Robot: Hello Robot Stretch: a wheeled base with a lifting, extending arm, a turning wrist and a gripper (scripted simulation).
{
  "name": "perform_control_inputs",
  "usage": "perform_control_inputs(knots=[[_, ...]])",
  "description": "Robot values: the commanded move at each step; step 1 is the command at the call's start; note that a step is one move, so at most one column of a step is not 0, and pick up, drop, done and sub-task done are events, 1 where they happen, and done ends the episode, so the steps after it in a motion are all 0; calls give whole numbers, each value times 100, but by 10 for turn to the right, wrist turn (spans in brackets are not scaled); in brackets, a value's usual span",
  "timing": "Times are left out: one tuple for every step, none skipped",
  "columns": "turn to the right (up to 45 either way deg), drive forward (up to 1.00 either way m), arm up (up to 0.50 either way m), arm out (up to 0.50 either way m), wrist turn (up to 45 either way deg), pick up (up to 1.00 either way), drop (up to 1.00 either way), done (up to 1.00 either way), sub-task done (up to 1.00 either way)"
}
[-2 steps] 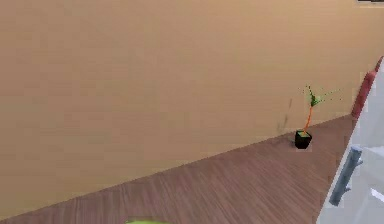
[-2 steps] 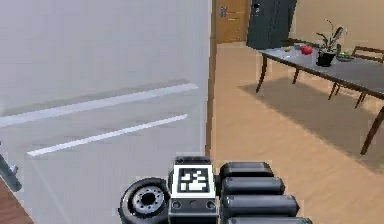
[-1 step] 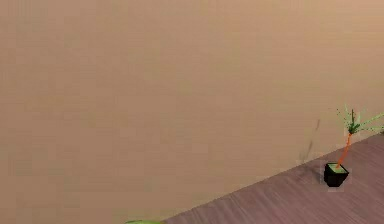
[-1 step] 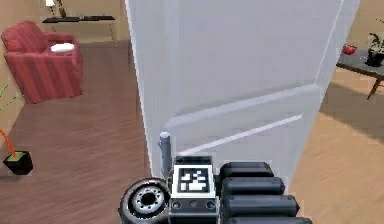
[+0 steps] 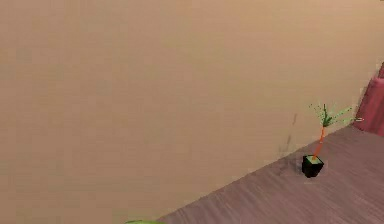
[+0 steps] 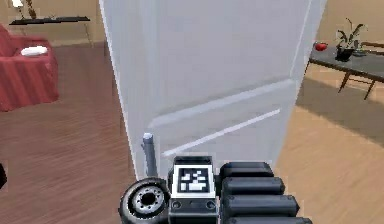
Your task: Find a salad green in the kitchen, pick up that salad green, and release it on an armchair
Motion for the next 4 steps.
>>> perform_control_inputs(knots=[[0, 15, 0, 0, 0, 0, 0, 0, 0], [360, 0, 0, 0, 0, 0, 0, 0, 0], [0, 80, 0, 0, 0, 0, 0, 0, 0], [330, 0, 0, 0, 0, 0, 0, 0, 0]])
